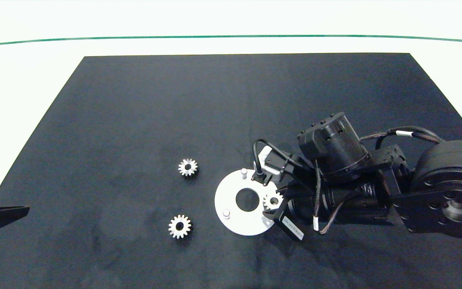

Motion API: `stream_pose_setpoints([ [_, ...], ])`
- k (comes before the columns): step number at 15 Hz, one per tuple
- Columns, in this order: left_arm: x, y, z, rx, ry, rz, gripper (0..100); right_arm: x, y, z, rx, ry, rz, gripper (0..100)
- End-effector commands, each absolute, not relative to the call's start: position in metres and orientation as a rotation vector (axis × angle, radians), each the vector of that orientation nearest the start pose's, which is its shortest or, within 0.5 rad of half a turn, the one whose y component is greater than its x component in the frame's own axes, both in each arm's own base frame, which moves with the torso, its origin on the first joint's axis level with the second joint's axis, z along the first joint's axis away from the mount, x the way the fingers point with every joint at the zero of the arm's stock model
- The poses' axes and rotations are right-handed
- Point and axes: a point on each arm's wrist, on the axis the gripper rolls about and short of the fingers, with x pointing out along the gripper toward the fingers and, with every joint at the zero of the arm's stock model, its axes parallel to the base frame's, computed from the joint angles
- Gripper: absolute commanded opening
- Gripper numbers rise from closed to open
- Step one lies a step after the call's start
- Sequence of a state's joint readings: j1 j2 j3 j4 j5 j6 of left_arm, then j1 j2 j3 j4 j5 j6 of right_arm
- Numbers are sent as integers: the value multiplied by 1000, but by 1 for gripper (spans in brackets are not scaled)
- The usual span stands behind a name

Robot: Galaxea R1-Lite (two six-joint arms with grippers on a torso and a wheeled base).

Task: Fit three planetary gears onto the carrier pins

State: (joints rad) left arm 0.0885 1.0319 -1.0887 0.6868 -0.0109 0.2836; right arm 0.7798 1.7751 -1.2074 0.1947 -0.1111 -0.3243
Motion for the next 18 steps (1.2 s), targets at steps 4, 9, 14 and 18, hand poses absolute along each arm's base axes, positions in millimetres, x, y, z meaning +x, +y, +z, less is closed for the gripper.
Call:
stream_pose_setpoints([
  [4,98,8,282,246,637,-15,100,227,227,193,-636,594,761,25],
  [9,98,8,282,245,639,-16,100,226,224,191,-648,599,738,25],
  [14,98,8,282,247,640,-22,100,225,222,194,-641,590,736,100],
  [18,98,8,281,247,641,-25,100,226,223,193,-642,589,735,100],
])
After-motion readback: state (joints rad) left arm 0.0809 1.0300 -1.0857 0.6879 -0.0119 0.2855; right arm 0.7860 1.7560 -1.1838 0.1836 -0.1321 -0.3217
